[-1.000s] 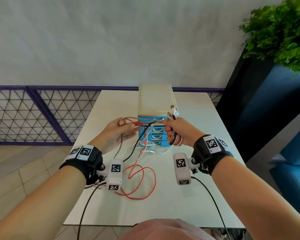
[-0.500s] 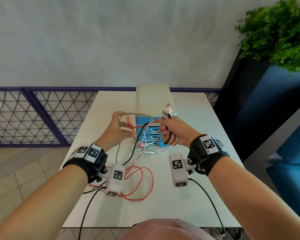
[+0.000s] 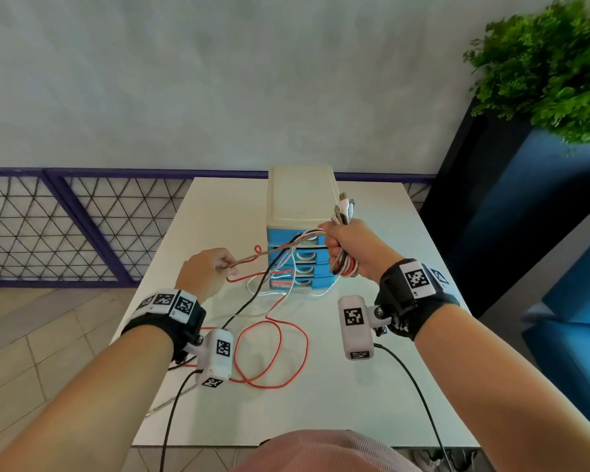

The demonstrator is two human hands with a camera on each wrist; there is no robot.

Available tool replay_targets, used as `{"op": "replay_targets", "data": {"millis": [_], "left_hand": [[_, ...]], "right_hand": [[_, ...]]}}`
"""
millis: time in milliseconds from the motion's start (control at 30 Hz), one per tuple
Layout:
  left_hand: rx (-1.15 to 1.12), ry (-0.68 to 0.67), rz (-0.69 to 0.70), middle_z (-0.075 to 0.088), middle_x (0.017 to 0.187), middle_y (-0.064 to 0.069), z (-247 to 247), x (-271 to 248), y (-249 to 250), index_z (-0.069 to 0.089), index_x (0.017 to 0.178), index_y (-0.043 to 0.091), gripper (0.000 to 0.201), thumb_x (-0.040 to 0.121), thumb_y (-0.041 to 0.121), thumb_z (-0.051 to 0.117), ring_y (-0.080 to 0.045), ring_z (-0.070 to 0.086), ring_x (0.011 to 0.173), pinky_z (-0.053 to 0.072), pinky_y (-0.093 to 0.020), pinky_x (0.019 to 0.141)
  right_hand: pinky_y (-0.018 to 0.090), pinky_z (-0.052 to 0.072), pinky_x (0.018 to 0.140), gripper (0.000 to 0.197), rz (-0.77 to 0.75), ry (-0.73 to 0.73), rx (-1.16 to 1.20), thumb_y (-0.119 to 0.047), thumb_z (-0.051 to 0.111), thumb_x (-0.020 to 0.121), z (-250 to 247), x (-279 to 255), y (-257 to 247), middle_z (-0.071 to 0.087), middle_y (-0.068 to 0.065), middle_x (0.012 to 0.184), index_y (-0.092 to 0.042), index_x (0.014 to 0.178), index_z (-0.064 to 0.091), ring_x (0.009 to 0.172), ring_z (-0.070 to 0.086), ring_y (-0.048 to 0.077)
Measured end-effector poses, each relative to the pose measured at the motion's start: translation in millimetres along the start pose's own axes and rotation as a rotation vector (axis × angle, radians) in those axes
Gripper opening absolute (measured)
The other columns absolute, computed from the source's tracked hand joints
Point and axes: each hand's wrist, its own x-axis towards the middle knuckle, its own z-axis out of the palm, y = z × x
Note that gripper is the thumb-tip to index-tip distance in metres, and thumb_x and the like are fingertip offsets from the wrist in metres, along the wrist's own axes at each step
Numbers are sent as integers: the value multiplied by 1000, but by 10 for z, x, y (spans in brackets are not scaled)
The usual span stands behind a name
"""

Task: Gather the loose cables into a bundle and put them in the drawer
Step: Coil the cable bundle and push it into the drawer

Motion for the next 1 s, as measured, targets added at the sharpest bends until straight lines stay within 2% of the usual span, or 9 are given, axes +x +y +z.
{"op": "replay_targets", "data": {"millis": [67, 167, 267, 400, 500, 567, 700, 900, 1000], "left_hand": [[109, -32, 50, 68, 75, 16, 20, -3, -7, 62, 84, 30, 11, 85, 19, 61, -19, 62, 90, 39, -43, 95], [0, -197, 101, 70, 69, 16, 34, -38, 63, 55, 101, 30, 28, 87, 6, 56, -16, 61, 82, 43, -28, 81], [-193, -277, 147, 68, 85, -5, 47, -61, 200, 59, 98, 27, 24, 85, 7, 63, -19, 58, 79, 43, -26, 77], [-282, -165, 145, 58, 78, -1, 123, -46, 392, 59, 79, 20, 16, 80, 17, 74, -12, 50, 67, 40, -22, 68], [-294, -24, 123, 60, 60, 7, 112, -49, 477, 58, 83, 16, 18, 80, 26, 74, -8, 47, 52, 36, -18, 52], [-278, 1, 156, 68, 60, 5, 87, -58, 502, 56, 84, 15, 17, 84, 26, 69, -9, 49, 50, 36, -18, 49], [-186, 22, 216, 71, 83, 0, 76, -53, 527, 59, 85, 11, 9, 86, 18, 65, -18, 64, 77, 44, -28, 70], [-181, 186, 281, 55, 111, -10, 90, 33, 455, 69, 88, 7, 5, 86, 9, 65, -22, 52, 107, 34, -21, 89], [-152, 63, 238, 46, 131, -7, 42, 68, 363, 69, 88, 17, 12, 91, 13, 58, -28, 46, 121, 36, -39, 104]], "right_hand": [[26, 41, 52, 9, 5, -7, -40, -19, 52, 95, 11, -8, -2, 44, -4, 50, -11, 92, 48, 38, 41, 7], [26, 40, 52, 10, 9, -64, -60, -18, 51, 95, 32, -31, -5, 43, -3, 52, -13, 88, 46, 40, 40, 8], [22, 39, 47, 10, 17, -113, -72, -17, 50, 96, 84, -58, 26, 41, -3, 54, -14, 90, 43, 40, 38, 7], [24, 40, 51, 18, 47, -143, -103, -19, 50, 97, 191, -67, 82, 40, -2, 55, -15, 81, 42, 42, 38, 8], [27, 39, 54, 16, 51, -168, -141, -19, 49, 96, 240, -68, 99, 42, -2, 57, -15, 81, 43, 44, 38, 9], [26, 38, 54, 15, 50, -183, -162, -18, 49, 96, 251, -68, 101, 41, -2, 59, -15, 83, 43, 46, 37, 9], [25, 39, 54, 14, 58, -170, -202, -19, 49, 96, 244, -66, 104, 43, -1, 61, -14, 84, 45, 48, 39, 9], [26, 38, 53, 14, 54, -82, -225, -19, 47, 96, 205, -40, 168, 43, 2, 62, -12, 84, 45, 49, 40, 12], [28, 39, 51, 19, 22, 50, -219, -20, 47, 96, 143, 1, 147, 43, 4, 64, -14, 79, 44, 49, 41, 14]]}}
